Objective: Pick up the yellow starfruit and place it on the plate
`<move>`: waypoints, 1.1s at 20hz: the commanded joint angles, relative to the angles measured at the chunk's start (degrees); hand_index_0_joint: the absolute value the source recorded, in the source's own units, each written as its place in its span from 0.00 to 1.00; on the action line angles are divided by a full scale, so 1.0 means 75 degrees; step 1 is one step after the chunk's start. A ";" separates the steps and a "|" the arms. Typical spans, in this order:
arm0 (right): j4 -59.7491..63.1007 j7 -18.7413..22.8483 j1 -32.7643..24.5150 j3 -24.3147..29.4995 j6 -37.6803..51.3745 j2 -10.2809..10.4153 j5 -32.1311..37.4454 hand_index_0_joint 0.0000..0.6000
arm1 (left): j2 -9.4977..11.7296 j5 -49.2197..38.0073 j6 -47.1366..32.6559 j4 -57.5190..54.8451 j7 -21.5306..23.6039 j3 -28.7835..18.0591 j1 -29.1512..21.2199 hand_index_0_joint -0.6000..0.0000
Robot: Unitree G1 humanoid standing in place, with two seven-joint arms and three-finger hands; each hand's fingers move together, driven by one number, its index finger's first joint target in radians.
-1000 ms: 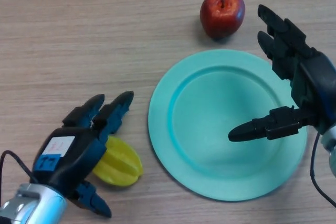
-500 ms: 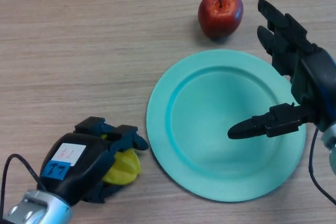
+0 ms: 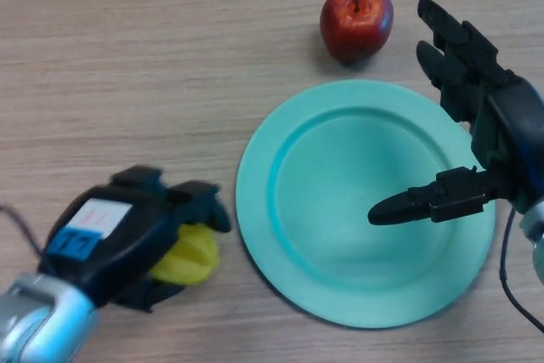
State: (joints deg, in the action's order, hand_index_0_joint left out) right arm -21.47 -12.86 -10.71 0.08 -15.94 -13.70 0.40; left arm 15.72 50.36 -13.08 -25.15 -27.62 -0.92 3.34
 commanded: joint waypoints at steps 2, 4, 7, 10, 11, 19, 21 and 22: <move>-0.0709 0.0219 -0.0229 0.0332 0.0501 -0.0153 0.0377 0.00 | 0.0111 0.1192 -0.1316 0.0322 0.1708 0.0433 -0.0829 0.00; -0.0914 0.0241 -0.0147 0.0364 0.0357 -0.0126 0.0524 0.00 | -0.0165 0.1814 -0.1337 0.0820 0.2577 0.0836 -0.1447 0.00; -0.1129 0.0301 -0.0118 0.0465 0.0174 -0.0172 0.0733 0.00 | -0.0502 0.2381 -0.1401 0.1727 0.3416 0.1406 -0.2228 0.00; -0.1204 0.0308 -0.0161 0.0533 0.0159 -0.0244 0.0716 0.00 | -0.0624 0.2715 -0.1358 0.2537 0.3953 0.1861 -0.2696 0.00; -0.1227 0.0330 -0.0188 0.0542 0.0158 -0.0257 0.0683 0.00 | -0.0635 0.2968 -0.1253 0.2828 0.4262 0.2055 -0.2904 0.00; -0.1575 0.0296 0.0054 0.0727 -0.0011 -0.0326 0.0804 0.00 | -0.0644 -0.0287 0.0367 0.2624 0.2623 0.3082 -0.3179 0.00; -0.1567 0.0305 0.0041 0.0728 0.0010 -0.0329 0.0784 0.00 | -0.0644 -0.0322 0.0434 0.2575 0.2602 0.3046 -0.3228 0.33; -0.1557 0.0305 0.0045 0.0718 0.0036 -0.0328 0.0762 0.00 | -0.0644 -0.0314 0.0454 0.2569 0.2624 0.3033 -0.3236 0.50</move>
State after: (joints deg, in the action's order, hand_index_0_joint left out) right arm -29.91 -11.83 -8.99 2.62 -21.89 -14.83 3.83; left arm 11.03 50.20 -7.77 -2.46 -10.44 24.00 -18.92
